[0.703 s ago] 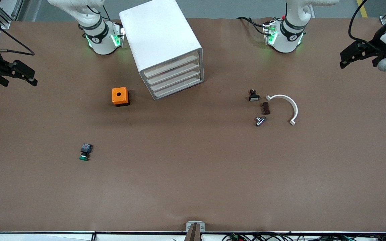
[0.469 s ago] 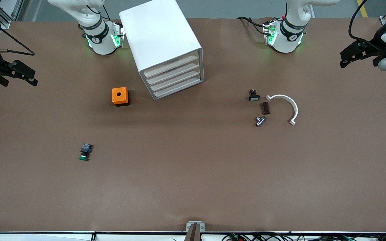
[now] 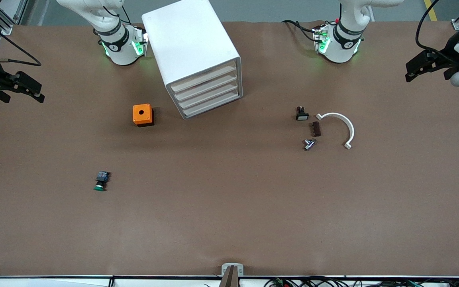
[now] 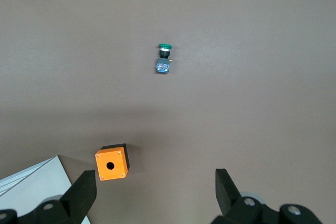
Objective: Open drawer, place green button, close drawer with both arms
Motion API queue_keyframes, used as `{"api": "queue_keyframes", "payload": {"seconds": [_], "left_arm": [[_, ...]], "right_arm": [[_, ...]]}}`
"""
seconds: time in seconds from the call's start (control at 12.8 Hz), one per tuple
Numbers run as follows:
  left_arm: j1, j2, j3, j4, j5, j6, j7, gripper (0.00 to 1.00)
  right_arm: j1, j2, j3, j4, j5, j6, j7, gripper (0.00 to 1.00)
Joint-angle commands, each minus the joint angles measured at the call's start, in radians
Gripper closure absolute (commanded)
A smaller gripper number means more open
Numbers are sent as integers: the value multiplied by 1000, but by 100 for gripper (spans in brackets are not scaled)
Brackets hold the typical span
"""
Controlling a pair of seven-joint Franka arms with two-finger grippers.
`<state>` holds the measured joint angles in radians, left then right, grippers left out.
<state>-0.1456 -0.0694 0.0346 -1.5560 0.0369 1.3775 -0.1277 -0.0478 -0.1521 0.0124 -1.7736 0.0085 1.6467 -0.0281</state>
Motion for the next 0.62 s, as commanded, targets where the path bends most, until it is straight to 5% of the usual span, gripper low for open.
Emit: {"api": "queue_keyframes", "payload": {"seconds": [0.0,0.55], "left_arm": [[3,66,2,14,0,-12,8,0],[-9,215,-4,-7,-118,52,-263,0]], "right_arm": [[-11,-26,9,-20,-15,2,-10,0],[-12,-24,9,-15,-15,2,-10,0]]}}
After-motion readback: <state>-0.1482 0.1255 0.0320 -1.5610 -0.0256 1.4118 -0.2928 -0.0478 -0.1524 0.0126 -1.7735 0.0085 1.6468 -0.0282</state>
